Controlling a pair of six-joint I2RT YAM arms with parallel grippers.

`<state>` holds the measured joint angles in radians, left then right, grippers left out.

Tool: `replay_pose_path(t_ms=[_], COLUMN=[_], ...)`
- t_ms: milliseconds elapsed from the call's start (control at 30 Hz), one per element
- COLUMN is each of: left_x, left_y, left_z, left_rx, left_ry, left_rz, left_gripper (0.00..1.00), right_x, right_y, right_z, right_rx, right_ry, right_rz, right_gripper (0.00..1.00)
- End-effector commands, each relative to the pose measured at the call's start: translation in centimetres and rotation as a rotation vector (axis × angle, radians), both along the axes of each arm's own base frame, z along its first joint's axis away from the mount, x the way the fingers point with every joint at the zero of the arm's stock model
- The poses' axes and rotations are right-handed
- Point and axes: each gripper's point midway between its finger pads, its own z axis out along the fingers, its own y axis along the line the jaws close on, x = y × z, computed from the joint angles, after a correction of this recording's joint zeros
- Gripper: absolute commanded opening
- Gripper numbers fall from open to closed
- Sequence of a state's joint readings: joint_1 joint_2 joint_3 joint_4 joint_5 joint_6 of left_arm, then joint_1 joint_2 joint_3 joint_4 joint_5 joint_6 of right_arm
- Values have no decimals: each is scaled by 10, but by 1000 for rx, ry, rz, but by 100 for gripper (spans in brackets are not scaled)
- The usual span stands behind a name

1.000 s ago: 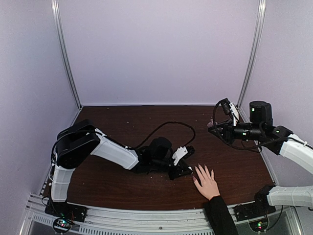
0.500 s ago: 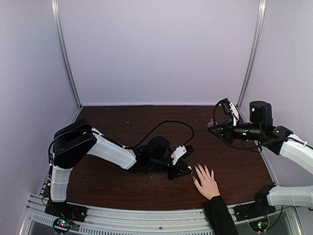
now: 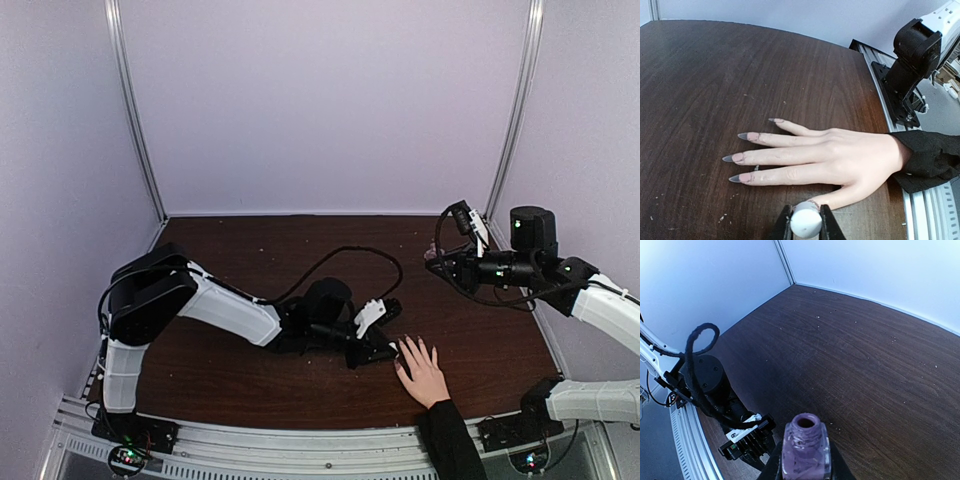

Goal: Paint the nails
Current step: Paint the nail with the hand.

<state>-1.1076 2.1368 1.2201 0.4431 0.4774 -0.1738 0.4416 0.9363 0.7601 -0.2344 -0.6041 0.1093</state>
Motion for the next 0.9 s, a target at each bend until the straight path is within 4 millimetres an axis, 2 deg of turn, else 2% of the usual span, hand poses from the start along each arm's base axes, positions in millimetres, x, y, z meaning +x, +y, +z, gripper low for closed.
replay_pose_path(t_ms=[0, 400, 867], left_x=[-3, -2, -7], left_y=[-9, -13, -8], left_z=[11, 3, -1], left_rx=[-39, -23, -24], left_ry=[-25, -12, -7], left_rz=[-31, -26, -34], left_gripper=[0, 0, 0], right_x=[2, 2, 2], right_y=[-2, -2, -3], right_z=[10, 9, 8], right_rx=[22, 20, 18], right_ry=[-37, -36, -35], right_rz=[-13, -15, -15], right_gripper=[0, 0, 0])
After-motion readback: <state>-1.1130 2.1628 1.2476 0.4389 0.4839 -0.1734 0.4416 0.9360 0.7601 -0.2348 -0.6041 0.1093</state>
